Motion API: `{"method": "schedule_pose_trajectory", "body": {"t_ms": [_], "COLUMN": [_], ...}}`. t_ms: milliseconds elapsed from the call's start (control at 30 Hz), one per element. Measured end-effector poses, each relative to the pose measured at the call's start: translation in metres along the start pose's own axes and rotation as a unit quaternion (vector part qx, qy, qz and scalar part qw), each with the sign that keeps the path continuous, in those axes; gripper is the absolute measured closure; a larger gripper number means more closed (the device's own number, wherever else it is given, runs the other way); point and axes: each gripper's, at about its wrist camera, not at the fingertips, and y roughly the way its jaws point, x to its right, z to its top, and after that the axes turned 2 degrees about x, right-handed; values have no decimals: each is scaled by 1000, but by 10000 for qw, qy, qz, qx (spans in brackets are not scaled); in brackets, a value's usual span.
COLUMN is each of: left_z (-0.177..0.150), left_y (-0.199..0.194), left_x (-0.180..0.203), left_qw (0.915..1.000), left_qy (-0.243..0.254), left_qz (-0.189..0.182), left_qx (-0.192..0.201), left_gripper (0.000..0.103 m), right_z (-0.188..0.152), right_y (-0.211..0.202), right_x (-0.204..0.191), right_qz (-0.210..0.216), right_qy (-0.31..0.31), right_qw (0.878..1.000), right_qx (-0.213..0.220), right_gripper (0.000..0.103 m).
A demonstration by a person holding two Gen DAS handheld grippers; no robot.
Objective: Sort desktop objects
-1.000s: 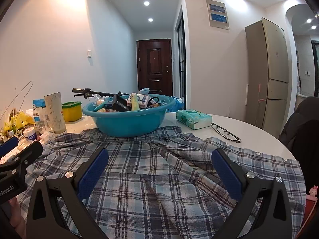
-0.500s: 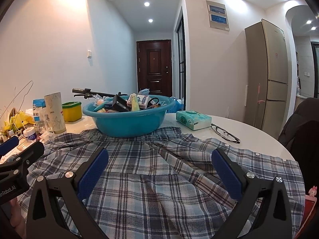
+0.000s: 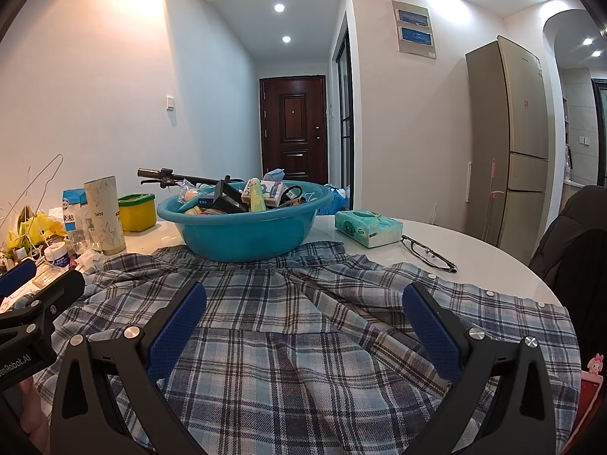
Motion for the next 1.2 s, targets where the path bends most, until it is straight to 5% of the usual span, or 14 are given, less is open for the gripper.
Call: {"method": "schedule_pose_trajectory", "body": {"t_ms": [1200], "left_z": [0], "left_y": [1], "left_x": [-3], "left_qw": [10000], "left_qy": [38], "left_qz": [87], "left_qx": [-9], "left_gripper": [0], "right_z": [-1], "right_y": [1], "right_x": [0], "right_qz": [-26], "right_qy": [11], "right_qw": [10000], "right_qx": [-22], "right_gripper": [0]}}
